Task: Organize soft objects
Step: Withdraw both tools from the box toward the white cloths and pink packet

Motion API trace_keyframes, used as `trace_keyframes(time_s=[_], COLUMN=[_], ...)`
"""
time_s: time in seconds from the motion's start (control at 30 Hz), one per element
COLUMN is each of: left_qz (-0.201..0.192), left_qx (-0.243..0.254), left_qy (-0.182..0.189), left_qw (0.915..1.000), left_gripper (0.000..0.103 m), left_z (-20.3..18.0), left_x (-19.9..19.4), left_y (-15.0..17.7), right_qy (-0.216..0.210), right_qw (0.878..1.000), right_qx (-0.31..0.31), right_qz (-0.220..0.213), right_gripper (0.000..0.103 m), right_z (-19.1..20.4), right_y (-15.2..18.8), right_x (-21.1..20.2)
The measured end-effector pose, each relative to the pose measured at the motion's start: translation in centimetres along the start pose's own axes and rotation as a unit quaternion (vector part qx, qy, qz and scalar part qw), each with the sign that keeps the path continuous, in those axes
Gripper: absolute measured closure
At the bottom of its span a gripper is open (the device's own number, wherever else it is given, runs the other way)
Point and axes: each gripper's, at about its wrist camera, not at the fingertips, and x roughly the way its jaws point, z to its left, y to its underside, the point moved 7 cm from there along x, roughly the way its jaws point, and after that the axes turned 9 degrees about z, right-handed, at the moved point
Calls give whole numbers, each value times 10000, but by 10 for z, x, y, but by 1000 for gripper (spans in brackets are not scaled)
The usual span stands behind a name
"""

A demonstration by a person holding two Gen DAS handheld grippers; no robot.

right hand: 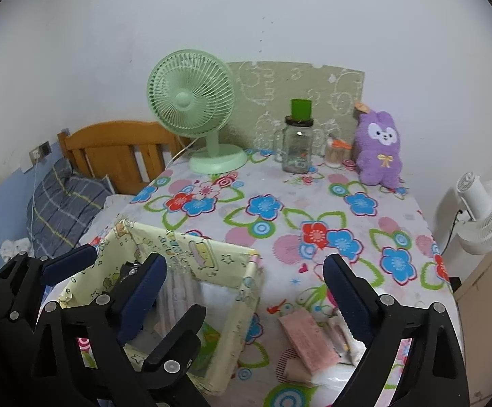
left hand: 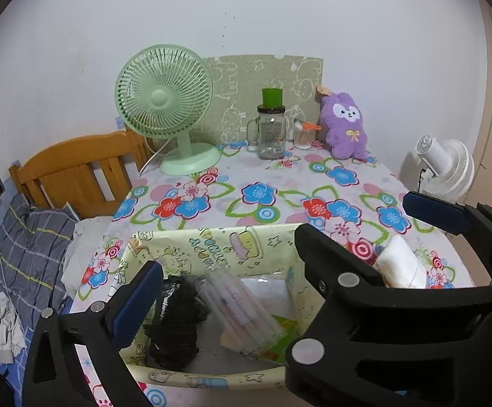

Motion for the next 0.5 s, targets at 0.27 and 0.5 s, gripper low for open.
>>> trace_keyframes(time_s=[0.27,0.5], left_qz=[-206,-348], left_qx=[42,90], left_qy=[50,102], left_qw=[9998,9993], left_gripper=[0,0], left_z=[-19,-38], left_x=[-14,-26], left_y=[-6,-9], right_qy=[133,228], right_qw=[9996,9989], right_qx=[141,289], right_qz=[-188,-281], right_gripper=[5,2], right_z=[-20,-36], right_y=[2,4], right_x=[-21,-37])
